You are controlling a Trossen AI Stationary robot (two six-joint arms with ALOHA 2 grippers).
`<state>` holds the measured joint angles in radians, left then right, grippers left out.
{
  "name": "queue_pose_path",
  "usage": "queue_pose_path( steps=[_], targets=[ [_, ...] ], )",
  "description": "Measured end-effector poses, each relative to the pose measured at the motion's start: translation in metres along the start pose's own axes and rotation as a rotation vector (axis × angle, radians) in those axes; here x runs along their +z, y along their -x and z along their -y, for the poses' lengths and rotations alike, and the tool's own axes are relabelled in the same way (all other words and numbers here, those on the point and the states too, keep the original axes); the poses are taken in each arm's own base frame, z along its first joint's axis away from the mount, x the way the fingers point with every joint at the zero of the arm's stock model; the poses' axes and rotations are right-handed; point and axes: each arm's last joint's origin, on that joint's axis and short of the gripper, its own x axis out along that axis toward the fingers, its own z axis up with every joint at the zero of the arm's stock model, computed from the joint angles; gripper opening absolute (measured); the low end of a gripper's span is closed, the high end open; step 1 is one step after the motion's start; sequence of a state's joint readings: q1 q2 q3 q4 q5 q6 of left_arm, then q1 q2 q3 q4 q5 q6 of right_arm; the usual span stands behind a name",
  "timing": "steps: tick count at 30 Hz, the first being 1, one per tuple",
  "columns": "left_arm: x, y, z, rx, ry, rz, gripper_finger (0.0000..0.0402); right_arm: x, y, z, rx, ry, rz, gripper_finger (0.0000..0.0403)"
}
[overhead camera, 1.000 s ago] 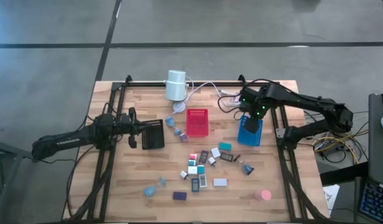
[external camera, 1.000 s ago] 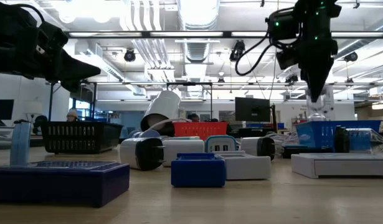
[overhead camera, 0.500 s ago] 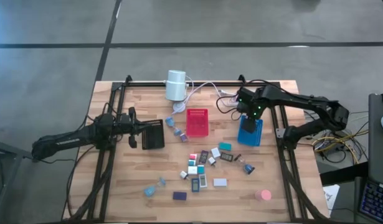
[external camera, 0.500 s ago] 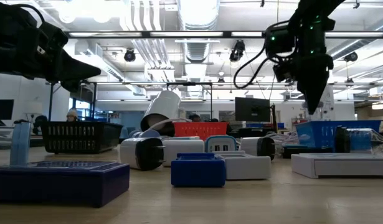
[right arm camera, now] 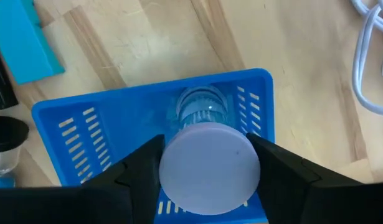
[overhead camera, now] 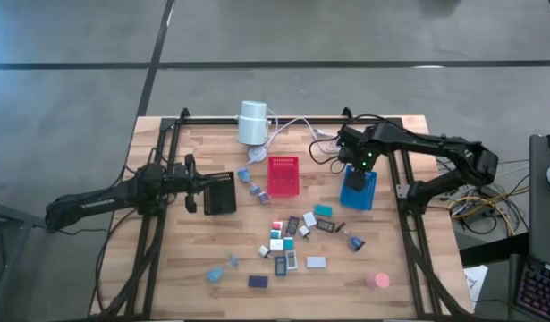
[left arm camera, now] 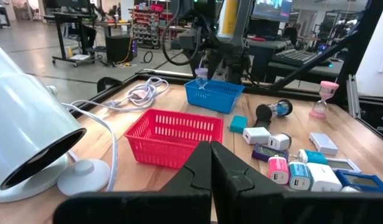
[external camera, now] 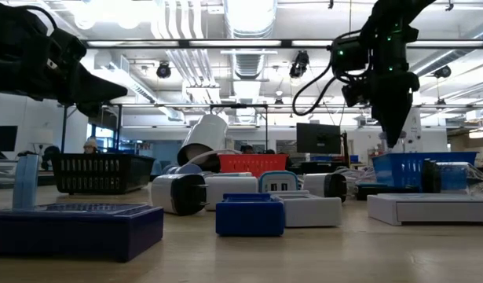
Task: Pick & Place Office items
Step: Put the purple hourglass into the blue basket, then put the top blue digital clock into the red basket
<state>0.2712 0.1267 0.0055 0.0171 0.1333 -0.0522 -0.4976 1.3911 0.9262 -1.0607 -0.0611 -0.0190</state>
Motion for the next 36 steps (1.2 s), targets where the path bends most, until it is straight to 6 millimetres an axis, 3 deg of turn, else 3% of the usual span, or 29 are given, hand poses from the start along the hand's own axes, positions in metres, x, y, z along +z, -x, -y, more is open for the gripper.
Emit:
queue_pose_path(
  steps=[6, 13, 18, 21, 25, 29, 32, 36],
  targets=[
    [-0.001, -0.001, 0.000, 0.001, 0.001, -0.009, 0.0000, -0.003, 0.005, 0.000, -0.013, -0.006, 0.024, 0.0271],
    [-0.001, -0.001, 0.000, 0.001, 0.002, -0.012, 0.0000, -0.006, 0.019, -0.001, -0.013, -0.009, 0.050, 0.0300],
    [-0.001, -0.001, 0.000, 0.001, 0.002, -0.013, 0.0000, -0.009, 0.057, -0.004, 0.001, 0.002, 0.188, 0.0300],
    [-0.001, -0.001, 0.000, 0.001, 0.002, -0.013, 0.0000, -0.013, 0.090, -0.010, 0.059, 0.039, 0.426, 0.0290],
    [-0.001, -0.001, 0.000, 0.001, 0.002, -0.013, 0.0000, -0.030, 0.134, -0.022, 0.117, 0.074, 0.855, 0.0252],
    [-0.001, -0.001, 0.000, 0.000, 0.002, -0.013, 0.0000, -0.061, 0.155, -0.033, 0.202, 0.130, 1.224, 0.0175],
    [-0.001, -0.001, 0.000, 0.001, 0.002, -0.013, 0.0000, -0.081, 0.150, -0.036, 0.249, 0.184, 1.401, 0.0102],
    [-0.001, -0.001, 0.000, 0.001, 0.007, -0.014, 0.0000, -0.097, 0.126, -0.036, 0.248, 0.245, 1.497, 0.0021]
  ],
)
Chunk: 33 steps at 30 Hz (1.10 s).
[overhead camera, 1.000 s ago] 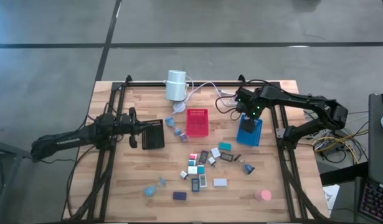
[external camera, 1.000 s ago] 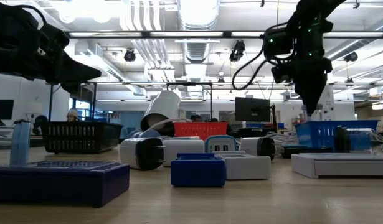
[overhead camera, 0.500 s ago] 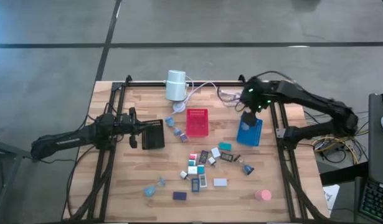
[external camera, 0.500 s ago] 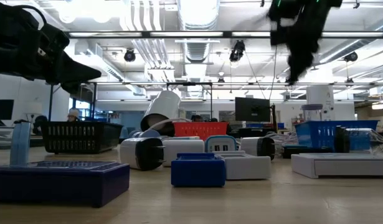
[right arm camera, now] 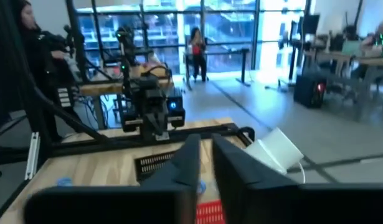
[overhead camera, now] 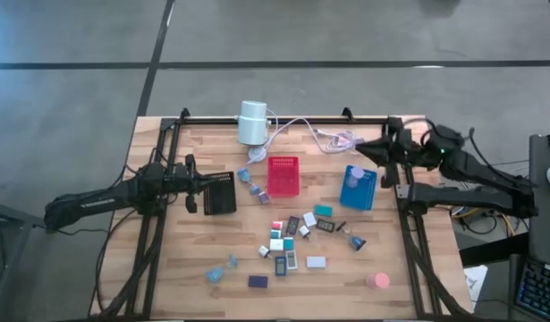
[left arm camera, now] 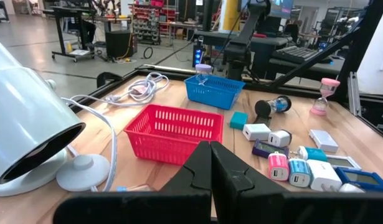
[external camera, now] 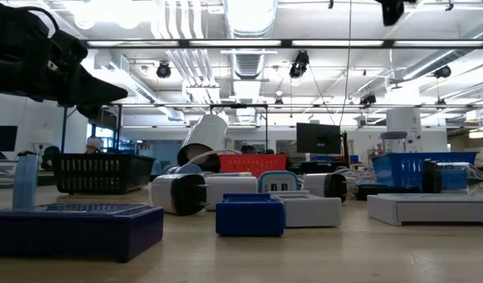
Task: Pick & Place Office items
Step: Put the top blue digital clock into the red basket
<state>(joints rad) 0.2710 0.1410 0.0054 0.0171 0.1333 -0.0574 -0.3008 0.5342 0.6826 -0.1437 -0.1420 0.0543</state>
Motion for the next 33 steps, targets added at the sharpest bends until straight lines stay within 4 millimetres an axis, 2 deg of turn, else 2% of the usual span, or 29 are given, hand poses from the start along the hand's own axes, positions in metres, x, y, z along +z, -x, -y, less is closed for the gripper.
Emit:
queue_pose_path(
  steps=[8, 13, 23, 33],
  targets=[
    [0.000, 0.000, 0.000, 0.000, 0.000, 0.000, 0.0000, -0.062, 0.011, 0.002, 0.007, 0.023, 0.155, 0.0009],
    [0.000, 0.000, 0.000, 0.000, 0.002, 0.000, 0.0000, -0.090, 0.016, 0.003, 0.013, 0.024, 0.247, 0.0008],
    [-0.001, -0.001, 0.000, 0.001, 0.004, -0.017, 0.0000, -0.115, 0.027, 0.002, 0.038, 0.030, 0.285, 0.0008],
    [-0.003, -0.003, -0.001, 0.003, -0.003, -0.044, 0.0000, -0.135, 0.028, 0.002, 0.043, 0.031, 0.280, 0.0008]
  ],
)
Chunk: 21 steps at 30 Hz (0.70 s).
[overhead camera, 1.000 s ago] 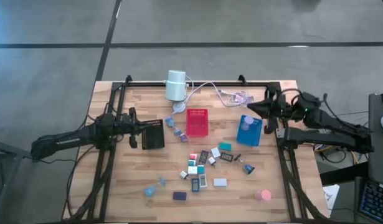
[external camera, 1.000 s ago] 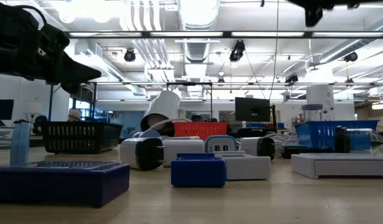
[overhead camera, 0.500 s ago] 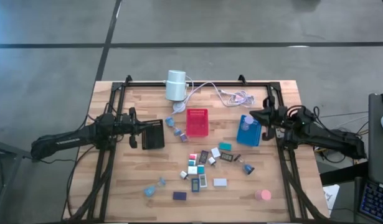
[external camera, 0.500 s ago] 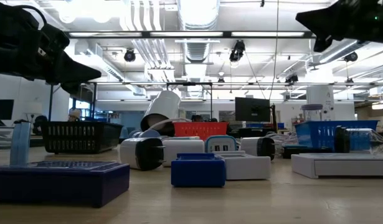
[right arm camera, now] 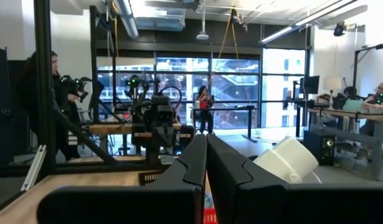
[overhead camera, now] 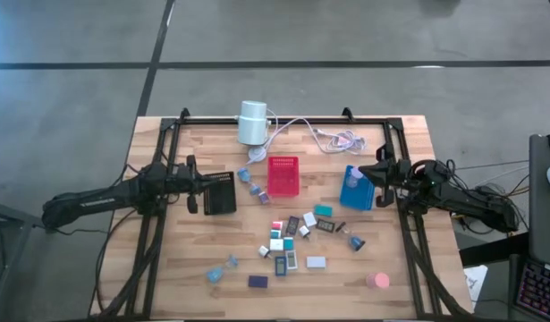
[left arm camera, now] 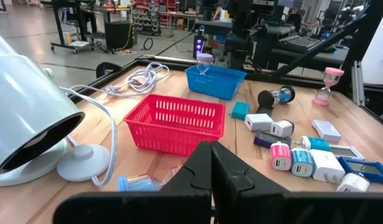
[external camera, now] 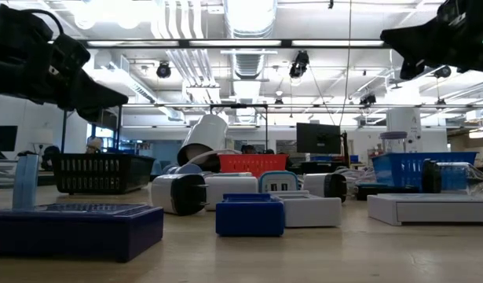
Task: Pick & Place Office items
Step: Put the top blue digital clock into the red basket
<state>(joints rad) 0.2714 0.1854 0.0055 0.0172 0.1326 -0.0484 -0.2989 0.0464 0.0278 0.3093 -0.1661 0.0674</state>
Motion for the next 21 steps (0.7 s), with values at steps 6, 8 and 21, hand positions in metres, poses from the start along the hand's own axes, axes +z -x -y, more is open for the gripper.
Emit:
queue_pose_path(
  steps=[6, 8, 21],
  targets=[
    [0.000, 0.000, 0.000, 0.000, 0.000, 0.000, 0.0000, -0.006, 0.000, 0.000, -0.001, -0.004, -0.030, 0.0008],
    [0.000, 0.000, 0.000, 0.000, 0.000, 0.000, 0.0000, -0.010, 0.001, 0.001, -0.002, 0.002, -0.057, 0.0008],
    [0.000, 0.000, -0.001, 0.051, 0.041, 0.006, 0.0000, -0.011, 0.000, 0.000, 0.024, 0.053, -0.069, 0.0008]
  ],
)
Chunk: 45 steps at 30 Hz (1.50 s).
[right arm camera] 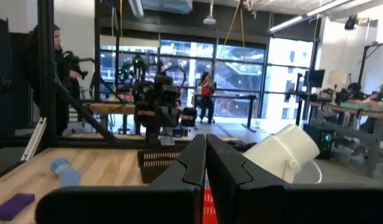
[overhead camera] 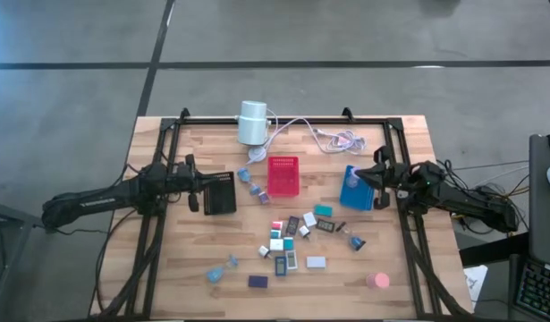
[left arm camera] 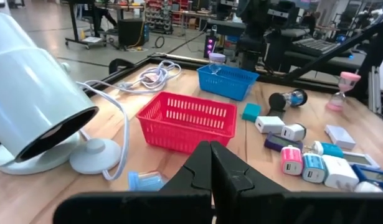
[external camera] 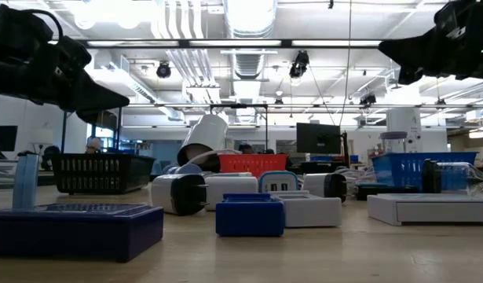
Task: Pick & Place Office items
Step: Put the top blue digital clock into the red basket
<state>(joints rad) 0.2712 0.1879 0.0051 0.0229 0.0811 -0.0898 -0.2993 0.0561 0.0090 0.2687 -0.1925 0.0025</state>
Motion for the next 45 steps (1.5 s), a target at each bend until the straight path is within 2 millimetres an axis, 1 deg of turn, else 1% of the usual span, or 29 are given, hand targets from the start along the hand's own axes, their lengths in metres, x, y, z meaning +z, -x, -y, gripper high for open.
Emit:
queue_pose_path(
  steps=[10, 15, 17, 19, 24, 29, 34, 39, 43, 45],
  targets=[
    [0.001, 0.000, 0.000, 0.003, 0.012, 0.006, 0.0000, -0.001, 0.000, 0.000, -0.008, -0.018, -0.007, 0.0008],
    [0.007, 0.001, -0.003, 0.113, 0.065, 0.052, 0.0000, 0.001, 0.000, 0.000, -0.009, 0.001, 0.012, 0.0008],
    [0.016, 0.002, -0.002, 0.113, 0.064, 0.067, 0.0000, 0.002, 0.000, 0.000, -0.012, 0.016, 0.016, 0.0008],
    [0.030, 0.003, 0.000, 0.098, 0.063, 0.086, 0.0000, 0.003, 0.000, 0.001, -0.035, 0.034, 0.032, 0.0008],
    [0.062, -0.002, 0.005, 0.058, 0.042, 0.064, 0.0000, 0.003, 0.000, 0.002, -0.062, 0.034, 0.028, 0.0008],
    [0.085, -0.019, 0.014, 0.002, 0.007, -0.044, 0.0000, 0.003, 0.000, 0.002, -0.062, 0.034, 0.027, 0.0008],
    [0.097, -0.044, 0.031, -0.071, -0.017, -0.261, 0.0000, 0.002, 0.000, 0.002, -0.062, 0.033, 0.022, 0.0008],
    [0.110, -0.072, 0.064, -0.178, -0.051, -0.412, 0.0000, 0.002, 0.000, 0.002, -0.062, 0.036, 0.020, 0.0008],
    [0.124, -0.098, 0.095, -0.232, -0.078, -0.439, 0.0000, 0.002, 0.000, 0.002, -0.061, 0.036, 0.021, 0.0008],
    [0.131, -0.112, 0.107, -0.241, -0.082, -0.453, 0.0000, 0.003, 0.000, 0.002, -0.061, 0.037, 0.025, 0.0008]
  ],
)
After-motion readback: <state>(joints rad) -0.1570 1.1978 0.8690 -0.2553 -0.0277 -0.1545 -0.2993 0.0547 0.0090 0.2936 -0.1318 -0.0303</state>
